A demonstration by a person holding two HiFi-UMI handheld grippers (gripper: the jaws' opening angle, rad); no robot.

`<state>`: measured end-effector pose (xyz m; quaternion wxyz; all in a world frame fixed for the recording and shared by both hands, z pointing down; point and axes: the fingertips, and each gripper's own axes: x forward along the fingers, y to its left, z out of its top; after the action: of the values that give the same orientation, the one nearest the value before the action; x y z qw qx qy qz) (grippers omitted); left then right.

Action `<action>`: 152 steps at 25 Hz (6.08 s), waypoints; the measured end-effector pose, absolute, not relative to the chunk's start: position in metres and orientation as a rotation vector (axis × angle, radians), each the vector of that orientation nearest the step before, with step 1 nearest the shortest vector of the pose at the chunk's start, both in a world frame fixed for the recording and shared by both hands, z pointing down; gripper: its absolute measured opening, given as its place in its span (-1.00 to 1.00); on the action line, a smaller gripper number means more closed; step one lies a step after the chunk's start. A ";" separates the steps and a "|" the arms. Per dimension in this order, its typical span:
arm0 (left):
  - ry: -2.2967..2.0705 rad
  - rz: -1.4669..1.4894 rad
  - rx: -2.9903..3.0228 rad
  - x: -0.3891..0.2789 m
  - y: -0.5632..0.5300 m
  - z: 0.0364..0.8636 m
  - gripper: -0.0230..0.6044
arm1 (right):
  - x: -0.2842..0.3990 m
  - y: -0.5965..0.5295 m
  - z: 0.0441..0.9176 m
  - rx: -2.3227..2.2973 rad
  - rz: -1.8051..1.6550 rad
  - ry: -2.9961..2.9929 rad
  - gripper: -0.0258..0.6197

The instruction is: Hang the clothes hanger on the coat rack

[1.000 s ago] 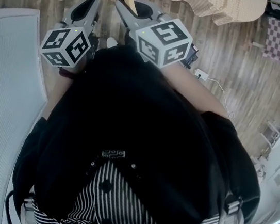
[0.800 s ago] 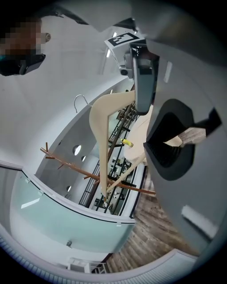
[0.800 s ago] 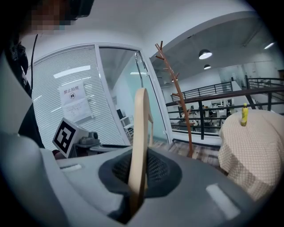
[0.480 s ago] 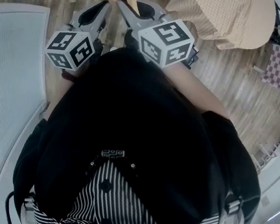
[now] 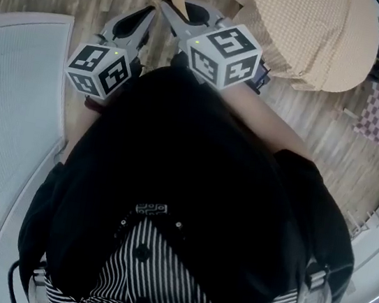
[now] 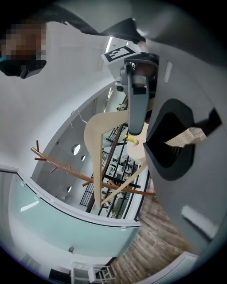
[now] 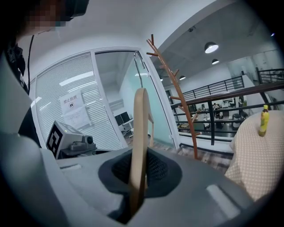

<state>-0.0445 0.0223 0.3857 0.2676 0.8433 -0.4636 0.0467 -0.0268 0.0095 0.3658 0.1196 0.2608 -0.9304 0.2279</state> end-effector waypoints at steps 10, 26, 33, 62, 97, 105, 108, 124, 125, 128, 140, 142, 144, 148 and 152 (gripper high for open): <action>-1.323 0.135 2.224 -0.012 -0.051 0.377 -0.96 | -0.004 -0.063 0.362 0.643 0.707 -2.754 -0.87; -1.345 0.139 2.238 0.000 -0.096 0.398 -0.95 | 0.021 -0.118 0.377 0.717 0.721 -2.812 -0.87; -1.292 0.134 2.238 -0.001 -0.138 0.392 -0.95 | 0.017 -0.151 0.372 0.733 0.722 -2.784 -0.87; -1.234 0.041 2.356 -0.214 -0.360 0.348 -0.95 | -0.190 -0.346 0.332 0.808 0.529 -2.756 -0.87; -1.218 0.024 2.246 -0.278 -0.432 0.377 -0.94 | -0.256 -0.391 0.362 0.517 0.550 -2.667 -0.87; -1.247 0.110 2.253 -0.262 -0.432 0.384 -0.93 | -0.248 -0.378 0.365 0.379 0.499 -2.688 -0.87; -1.267 0.142 2.256 -0.269 -0.431 0.384 -0.93 | -0.249 -0.378 0.367 0.380 0.506 -2.699 -0.87; -1.173 0.126 2.309 -0.259 -0.430 0.389 -0.93 | -0.250 -0.378 0.375 0.447 0.551 -2.664 -0.87; -1.177 0.125 2.309 -0.257 -0.430 0.388 -0.93 | -0.247 -0.379 0.374 0.449 0.557 -2.664 -0.87; -1.184 0.126 2.305 -0.249 -0.433 0.386 -0.93 | -0.235 -0.385 0.374 0.457 0.571 -2.660 -0.87; -1.202 0.131 2.309 -0.247 -0.444 0.383 -0.93 | -0.222 -0.406 0.383 0.493 0.681 -2.631 -0.87; -1.204 0.132 2.311 -0.250 -0.446 0.383 -0.93 | -0.224 -0.404 0.385 0.466 0.666 -2.619 -0.87; -1.207 0.121 2.308 -0.253 -0.448 0.382 -0.93 | -0.227 -0.400 0.389 0.426 0.649 -2.599 -0.87; -1.196 0.115 2.284 -0.248 -0.451 0.385 -0.93 | -0.223 -0.394 0.401 0.379 0.664 -2.555 -0.87; -1.175 0.136 2.277 -0.241 -0.451 0.392 -0.93 | -0.219 -0.396 0.407 0.382 0.751 -2.534 -0.87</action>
<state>-0.2413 -0.4510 0.3917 0.2840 0.8509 -0.4391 0.0508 -0.2187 -0.3956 0.4074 0.2334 0.1391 -0.9227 0.2736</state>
